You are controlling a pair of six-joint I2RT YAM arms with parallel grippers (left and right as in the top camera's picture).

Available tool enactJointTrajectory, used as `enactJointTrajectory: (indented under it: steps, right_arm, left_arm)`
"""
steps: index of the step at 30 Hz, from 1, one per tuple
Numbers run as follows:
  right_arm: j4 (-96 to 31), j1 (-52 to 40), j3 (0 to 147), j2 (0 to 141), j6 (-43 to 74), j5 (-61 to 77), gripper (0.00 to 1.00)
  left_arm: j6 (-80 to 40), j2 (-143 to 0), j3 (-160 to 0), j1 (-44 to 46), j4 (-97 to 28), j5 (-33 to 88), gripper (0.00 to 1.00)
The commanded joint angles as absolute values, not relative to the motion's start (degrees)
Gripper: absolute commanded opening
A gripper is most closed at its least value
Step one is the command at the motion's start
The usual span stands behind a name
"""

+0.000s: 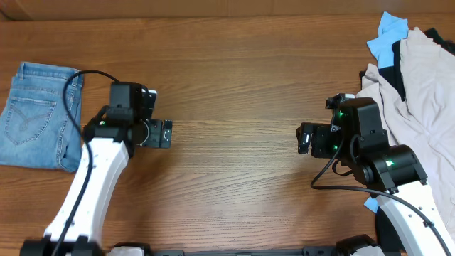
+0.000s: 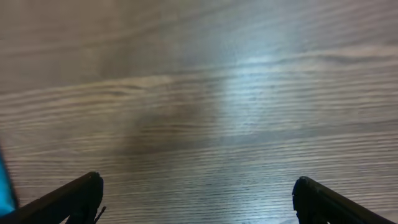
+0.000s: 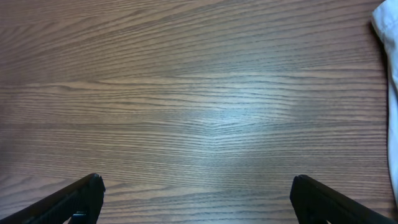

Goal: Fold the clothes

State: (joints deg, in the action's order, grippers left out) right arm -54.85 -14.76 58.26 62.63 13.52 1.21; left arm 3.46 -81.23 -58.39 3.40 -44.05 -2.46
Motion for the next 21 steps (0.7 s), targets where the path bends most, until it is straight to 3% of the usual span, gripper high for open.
enactJointTrajectory:
  steps: [1, 21]
  right_arm:
    - [-54.5, -15.1, 57.6, 62.1, 13.8, 0.7, 1.00]
    - [-54.5, -15.1, 57.6, 60.9, 13.8, 0.7, 1.00]
  left_arm:
    - [4.3, -85.9, -57.8, 3.4, -43.8, -3.2, 1.00]
    - [4.3, -90.7, -57.8, 3.3, -43.8, -3.2, 1.00]
